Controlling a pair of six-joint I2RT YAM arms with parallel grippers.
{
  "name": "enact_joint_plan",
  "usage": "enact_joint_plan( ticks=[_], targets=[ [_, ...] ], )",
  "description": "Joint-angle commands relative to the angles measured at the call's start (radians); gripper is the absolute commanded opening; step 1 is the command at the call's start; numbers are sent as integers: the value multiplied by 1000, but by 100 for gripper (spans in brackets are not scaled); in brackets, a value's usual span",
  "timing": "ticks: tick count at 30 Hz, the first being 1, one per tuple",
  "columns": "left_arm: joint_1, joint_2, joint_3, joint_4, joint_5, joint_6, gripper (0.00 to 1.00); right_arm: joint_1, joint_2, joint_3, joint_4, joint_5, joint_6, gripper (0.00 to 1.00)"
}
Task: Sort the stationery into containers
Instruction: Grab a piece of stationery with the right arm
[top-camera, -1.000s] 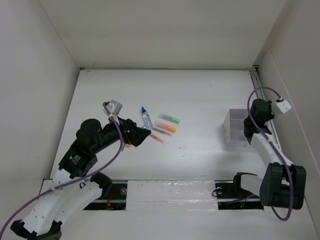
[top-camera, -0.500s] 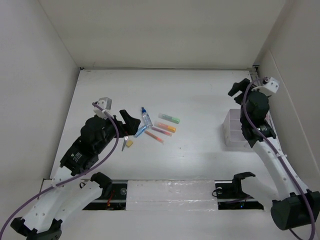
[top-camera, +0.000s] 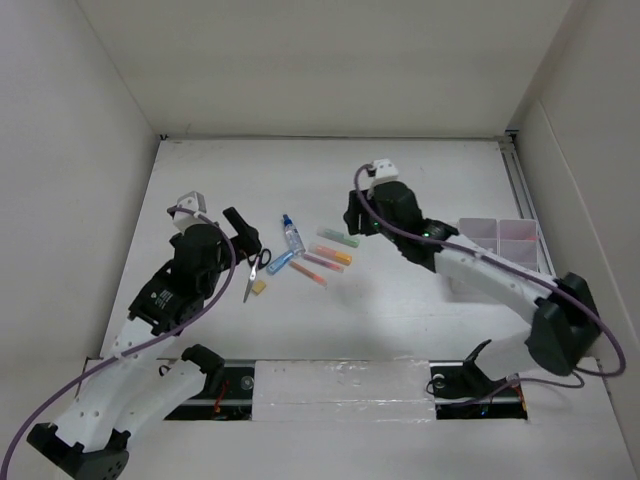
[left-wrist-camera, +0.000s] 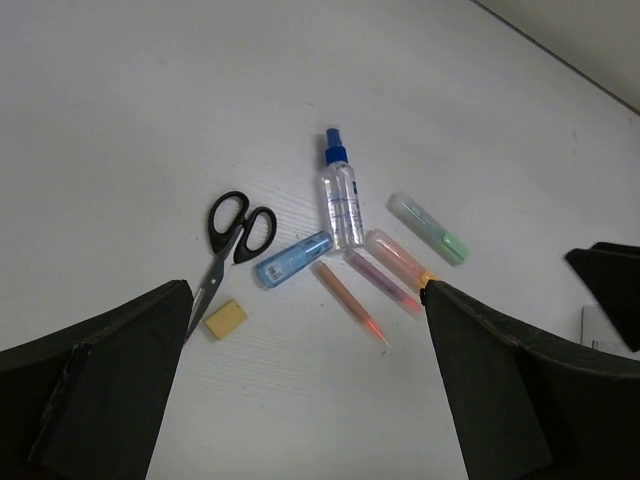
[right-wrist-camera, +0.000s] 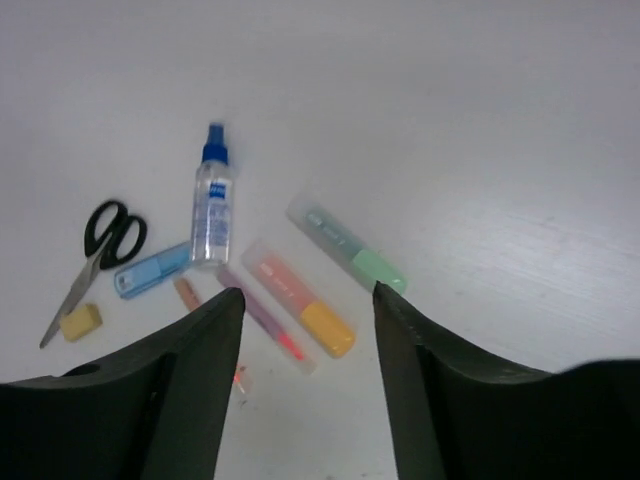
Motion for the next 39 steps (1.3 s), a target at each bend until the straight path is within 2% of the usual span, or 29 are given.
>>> enact_joint_plan(
  ticks=[1,4,9,13,16,21,23,24,33,35,39],
  targets=[
    [4,-17,41,-22,-105,-43,100,76,164,84,25,-47,-5,58],
    [4,-26,41,-31,-115,-54,100,95,287,153,25,-62,-15,47],
    [4,-14,41,-22,-104,-44,100,118,398,250,-5,-93,-100,47],
    [4,-3,41,-4,-61,-24,100,84,439,250,-5,-163,-129,48],
    [4,-3,32,5,-49,-14,100,84,448,226,4,-266,-150,43],
    [4,-3,32,15,-30,-4,100,118,468,212,13,-242,-172,42],
    [4,-3,23,15,-9,-4,100,118,484,212,13,-242,-172,38],
    [4,-3,23,15,-9,-4,100,118,496,203,13,-242,-163,33],
    [4,-12,23,33,25,15,100,146,507,181,13,-204,-144,32],
    [4,-12,23,42,34,15,100,146,519,181,13,-203,-135,35],
    [4,-12,23,42,43,24,100,146,539,172,22,-214,-135,35]
  ],
)
